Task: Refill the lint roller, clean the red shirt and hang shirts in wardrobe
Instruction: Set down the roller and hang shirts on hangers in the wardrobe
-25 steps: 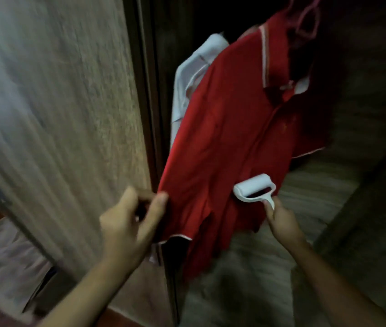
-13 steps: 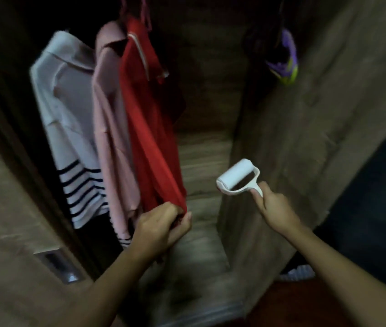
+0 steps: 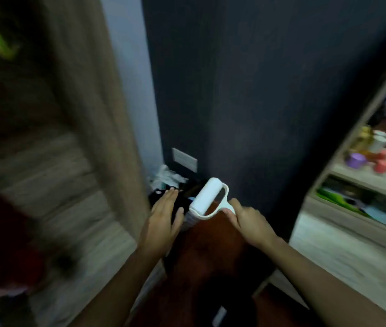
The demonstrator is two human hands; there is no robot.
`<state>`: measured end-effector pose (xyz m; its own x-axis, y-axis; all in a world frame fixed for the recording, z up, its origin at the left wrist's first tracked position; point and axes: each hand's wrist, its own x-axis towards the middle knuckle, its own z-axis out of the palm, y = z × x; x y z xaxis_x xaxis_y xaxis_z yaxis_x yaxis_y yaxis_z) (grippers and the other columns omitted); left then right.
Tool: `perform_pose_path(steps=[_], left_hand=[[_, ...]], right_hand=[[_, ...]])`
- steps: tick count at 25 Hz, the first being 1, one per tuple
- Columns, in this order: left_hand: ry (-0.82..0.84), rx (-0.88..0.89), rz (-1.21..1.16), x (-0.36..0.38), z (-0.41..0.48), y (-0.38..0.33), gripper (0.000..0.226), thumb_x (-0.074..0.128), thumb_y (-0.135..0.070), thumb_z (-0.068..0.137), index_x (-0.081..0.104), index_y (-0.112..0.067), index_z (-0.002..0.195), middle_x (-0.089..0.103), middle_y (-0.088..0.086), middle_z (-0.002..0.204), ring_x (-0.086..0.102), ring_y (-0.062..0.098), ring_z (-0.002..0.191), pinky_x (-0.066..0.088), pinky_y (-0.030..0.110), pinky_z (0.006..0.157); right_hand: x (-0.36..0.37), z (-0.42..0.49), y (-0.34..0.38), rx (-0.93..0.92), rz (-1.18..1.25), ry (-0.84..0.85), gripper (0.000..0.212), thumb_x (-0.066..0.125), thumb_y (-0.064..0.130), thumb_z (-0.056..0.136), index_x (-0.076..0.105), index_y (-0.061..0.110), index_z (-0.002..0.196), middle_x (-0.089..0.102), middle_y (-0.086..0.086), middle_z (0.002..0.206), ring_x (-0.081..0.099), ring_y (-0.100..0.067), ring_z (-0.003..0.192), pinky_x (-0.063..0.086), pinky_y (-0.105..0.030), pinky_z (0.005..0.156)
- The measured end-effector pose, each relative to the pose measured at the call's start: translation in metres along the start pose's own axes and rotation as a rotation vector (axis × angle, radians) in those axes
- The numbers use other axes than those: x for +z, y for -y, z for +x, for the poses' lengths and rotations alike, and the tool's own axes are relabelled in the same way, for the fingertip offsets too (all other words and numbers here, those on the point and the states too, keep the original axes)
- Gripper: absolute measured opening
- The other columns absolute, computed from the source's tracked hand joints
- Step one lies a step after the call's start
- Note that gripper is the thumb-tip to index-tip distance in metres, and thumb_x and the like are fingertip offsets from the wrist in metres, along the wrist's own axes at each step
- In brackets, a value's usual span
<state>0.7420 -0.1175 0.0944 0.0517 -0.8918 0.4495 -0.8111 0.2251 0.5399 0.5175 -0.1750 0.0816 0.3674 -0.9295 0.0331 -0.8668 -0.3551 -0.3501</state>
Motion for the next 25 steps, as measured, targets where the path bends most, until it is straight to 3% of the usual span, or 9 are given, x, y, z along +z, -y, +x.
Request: perform_pose_path(steps=[2, 4, 7, 9, 13, 17, 21, 25], left_hand=[[0.102, -0.016, -0.078, 0.061, 0.0, -0.042, 0.063, 0.034, -0.043, 0.087, 0.043, -0.005, 0.137, 0.045, 0.01, 0.143, 0.04, 0.021, 0.134, 0.014, 0.011, 0.105], [0.202, -0.013, -0.098, 0.118, -0.001, -0.083, 0.06, 0.034, -0.043, 0.09, 0.045, -0.004, 0.134, 0.05, 0.014, 0.138, 0.046, 0.026, 0.129, 0.019, 0.013, 0.103], [0.32, 0.079, -0.104, 0.195, -0.003, -0.137, 0.057, 0.025, -0.043, 0.098, 0.056, 0.001, 0.117, 0.067, 0.022, 0.109, 0.054, 0.026, 0.109, 0.027, 0.021, 0.098], [0.336, 0.172, -0.067, 0.235, 0.004, -0.168, 0.046, 0.032, -0.034, 0.097, 0.058, 0.002, 0.111, 0.07, 0.02, 0.099, 0.056, 0.026, 0.102, 0.028, 0.021, 0.095], [0.504, 0.25, -0.046, 0.331, 0.02, -0.21, 0.041, 0.046, -0.022, 0.083, 0.063, 0.005, 0.109, 0.069, 0.022, 0.104, 0.07, 0.031, 0.092, 0.034, 0.03, 0.092], [0.661, 0.178, -0.073, 0.409, 0.011, -0.23, 0.055, 0.041, -0.029, 0.093, 0.035, 0.0, 0.14, 0.035, 0.02, 0.147, 0.032, 0.033, 0.138, 0.022, 0.037, 0.113], [0.744, 0.229, 0.076, 0.449, -0.005, -0.243, 0.07, 0.017, -0.047, 0.091, 0.009, -0.008, 0.148, 0.007, 0.011, 0.158, 0.002, 0.024, 0.146, 0.006, 0.034, 0.117], [0.828, 0.236, 0.183, 0.458, -0.007, -0.249, 0.065, 0.025, -0.041, 0.098, 0.002, -0.008, 0.148, -0.001, 0.011, 0.158, -0.003, 0.025, 0.146, 0.005, 0.038, 0.117]], right_hand=[[-0.011, -0.032, -0.068, 0.094, -0.031, 0.001, 0.042, 0.028, 0.051, 0.095, 0.039, 0.017, 0.116, 0.067, -0.015, 0.1, 0.061, -0.039, 0.093, 0.045, -0.041, 0.071], [-0.019, -0.06, -0.135, 0.217, -0.029, -0.016, 0.042, 0.028, 0.05, 0.095, 0.039, 0.017, 0.117, 0.067, -0.016, 0.099, 0.061, -0.039, 0.091, 0.044, -0.04, 0.069], [-0.022, -0.1, -0.22, 0.401, -0.015, -0.055, 0.043, 0.028, 0.049, 0.095, 0.039, 0.017, 0.121, 0.068, -0.018, 0.099, 0.061, -0.039, 0.092, 0.045, -0.04, 0.071], [-0.018, -0.121, -0.266, 0.497, 0.008, -0.087, 0.042, 0.028, 0.049, 0.095, 0.04, 0.017, 0.12, 0.068, -0.018, 0.098, 0.061, -0.039, 0.092, 0.043, -0.039, 0.067], [-0.008, -0.152, -0.338, 0.72, 0.061, -0.193, 0.041, 0.028, 0.05, 0.094, 0.043, 0.014, 0.11, 0.068, -0.02, 0.097, 0.061, -0.04, 0.09, 0.036, -0.038, 0.062], [0.003, -0.167, -0.368, 0.889, 0.133, -0.321, 0.042, 0.028, 0.048, 0.095, 0.047, 0.012, 0.106, 0.067, -0.019, 0.096, 0.061, -0.039, 0.089, 0.037, -0.038, 0.063], [0.014, -0.17, -0.388, 0.903, 0.191, -0.416, 0.045, 0.031, 0.047, 0.094, 0.052, 0.008, 0.103, 0.063, -0.017, 0.102, 0.057, -0.036, 0.095, 0.047, -0.041, 0.073], [0.021, -0.167, -0.397, 0.958, 0.07, -0.376, 0.046, 0.03, 0.049, 0.094, 0.052, 0.011, 0.109, 0.061, -0.013, 0.11, 0.053, -0.032, 0.103, 0.046, -0.042, 0.081]])
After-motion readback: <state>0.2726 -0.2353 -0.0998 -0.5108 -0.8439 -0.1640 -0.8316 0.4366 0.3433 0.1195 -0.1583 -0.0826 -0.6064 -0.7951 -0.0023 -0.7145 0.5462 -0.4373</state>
